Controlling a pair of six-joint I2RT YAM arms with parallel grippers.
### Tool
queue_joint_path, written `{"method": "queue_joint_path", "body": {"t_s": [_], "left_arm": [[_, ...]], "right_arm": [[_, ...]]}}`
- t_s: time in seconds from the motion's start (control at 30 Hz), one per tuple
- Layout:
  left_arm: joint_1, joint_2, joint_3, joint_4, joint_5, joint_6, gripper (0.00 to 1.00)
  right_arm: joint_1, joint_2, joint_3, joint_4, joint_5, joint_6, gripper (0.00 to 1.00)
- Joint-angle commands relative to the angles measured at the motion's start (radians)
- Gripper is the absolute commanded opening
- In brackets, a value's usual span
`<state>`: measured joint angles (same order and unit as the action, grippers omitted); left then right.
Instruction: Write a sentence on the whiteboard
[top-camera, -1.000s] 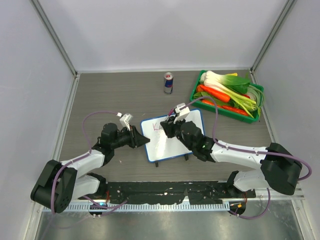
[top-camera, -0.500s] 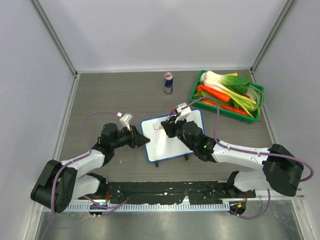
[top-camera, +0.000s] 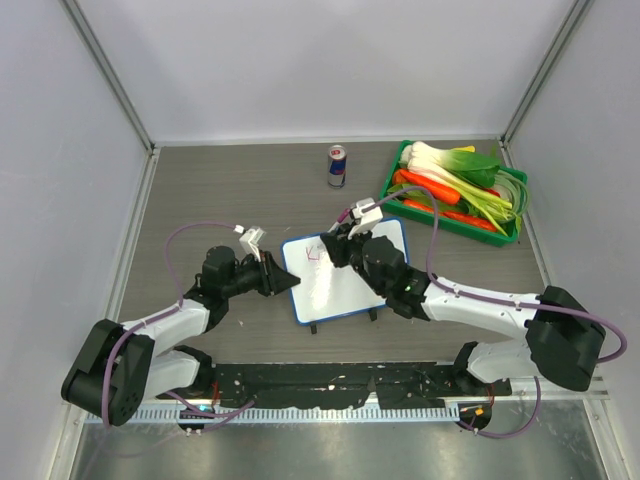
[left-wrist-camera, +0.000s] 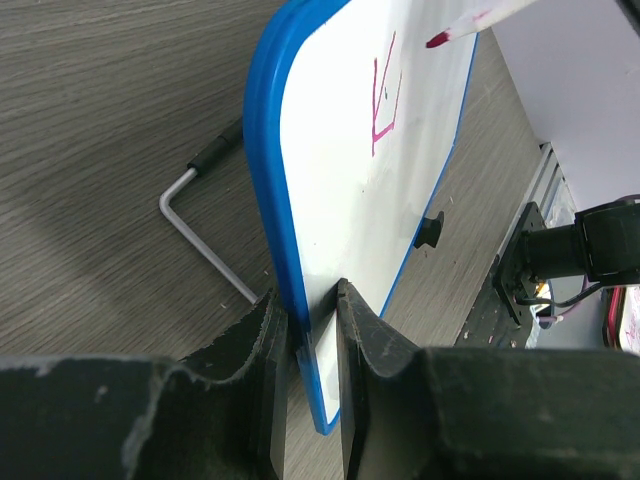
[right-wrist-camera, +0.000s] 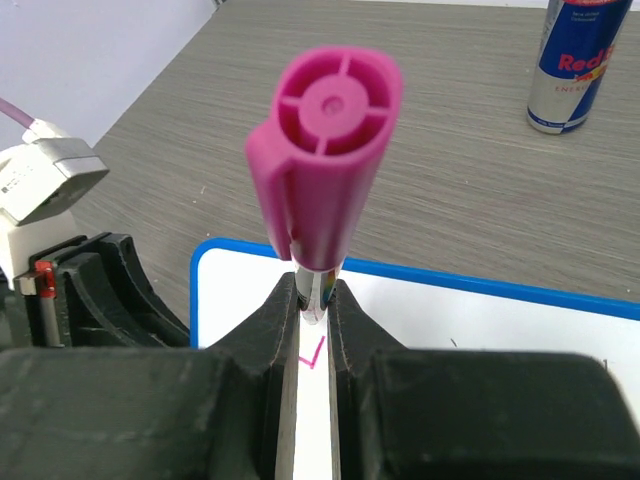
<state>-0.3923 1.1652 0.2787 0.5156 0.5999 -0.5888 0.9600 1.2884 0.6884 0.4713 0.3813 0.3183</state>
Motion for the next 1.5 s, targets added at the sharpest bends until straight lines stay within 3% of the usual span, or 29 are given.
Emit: {"method": "queue_joint_path", "body": {"t_s": [0.0, 0.27, 0.63, 1.47], "left_arm": [[-0.006, 0.013, 0.024, -0.006, -0.014, 0.060, 0.00], [-0.008, 0.013, 0.024, -0.006, -0.014, 0.060, 0.00], [-0.006, 0.013, 0.024, -0.006, -0.017, 0.061, 0.00], [-0.008, 0.014, 0.024, -0.006, -0.014, 0.061, 0.00]], "right_arm": [[-0.001, 0.023, 0.033, 0.043, 0.047, -0.027, 0.01], [-0.001, 0.043, 0.014, 0.040, 0.062, -0.019, 0.01], [-0.001, -0.047, -0.016, 0.039, 0.059, -0.010, 0.01], [-0.001, -0.006, -0.066, 0.049, 0.059, 0.004, 0.01]]}}
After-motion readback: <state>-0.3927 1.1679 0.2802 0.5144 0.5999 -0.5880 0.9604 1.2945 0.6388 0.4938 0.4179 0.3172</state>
